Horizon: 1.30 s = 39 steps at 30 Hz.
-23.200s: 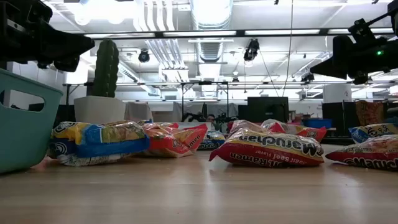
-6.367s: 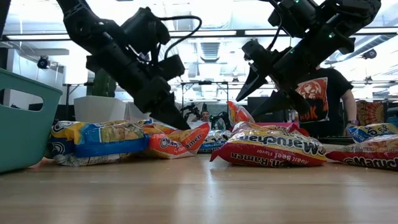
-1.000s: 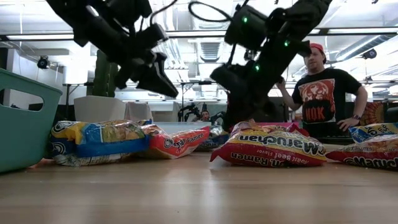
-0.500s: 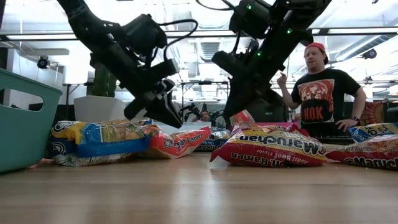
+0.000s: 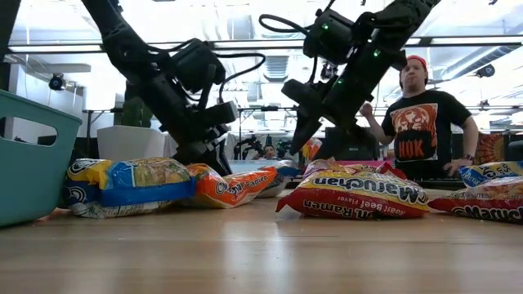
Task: Sort Maruchan noodles
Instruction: Put the blue noodle pack into the white bin
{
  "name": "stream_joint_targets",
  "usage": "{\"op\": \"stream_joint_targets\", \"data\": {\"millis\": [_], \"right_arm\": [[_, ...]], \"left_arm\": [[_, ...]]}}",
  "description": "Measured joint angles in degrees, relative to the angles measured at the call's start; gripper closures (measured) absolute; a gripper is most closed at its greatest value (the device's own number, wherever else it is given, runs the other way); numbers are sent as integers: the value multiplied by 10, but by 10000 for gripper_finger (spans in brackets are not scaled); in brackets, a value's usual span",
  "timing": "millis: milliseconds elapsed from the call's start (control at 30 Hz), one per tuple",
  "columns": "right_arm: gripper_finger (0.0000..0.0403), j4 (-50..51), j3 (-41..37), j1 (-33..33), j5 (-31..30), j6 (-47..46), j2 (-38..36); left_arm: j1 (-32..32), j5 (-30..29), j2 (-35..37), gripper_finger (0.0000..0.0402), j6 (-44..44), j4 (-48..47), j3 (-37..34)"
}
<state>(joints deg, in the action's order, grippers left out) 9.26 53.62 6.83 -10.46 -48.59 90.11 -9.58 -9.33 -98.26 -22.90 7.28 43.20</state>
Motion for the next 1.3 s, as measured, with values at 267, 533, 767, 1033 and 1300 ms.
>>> {"op": "stream_joint_targets", "data": {"millis": [267,533,767,1033,1300], "right_arm": [[88,-137,-69,1,0,-54,1],[72,-234,-113,1,-2,-85,1],[72,-251,-114,-2,-16,-84,1],[78,-250,-115,-6,-33,-83,1],[76,-250,-115,-13,-50,-84,1]], "left_arm": [[-11,14,-9,365,9,2,-2],[-11,14,-22,365,9,15,1],[-11,14,-27,365,9,21,2],[-11,15,-27,365,9,21,2],[-11,15,-26,365,9,22,2]]}}
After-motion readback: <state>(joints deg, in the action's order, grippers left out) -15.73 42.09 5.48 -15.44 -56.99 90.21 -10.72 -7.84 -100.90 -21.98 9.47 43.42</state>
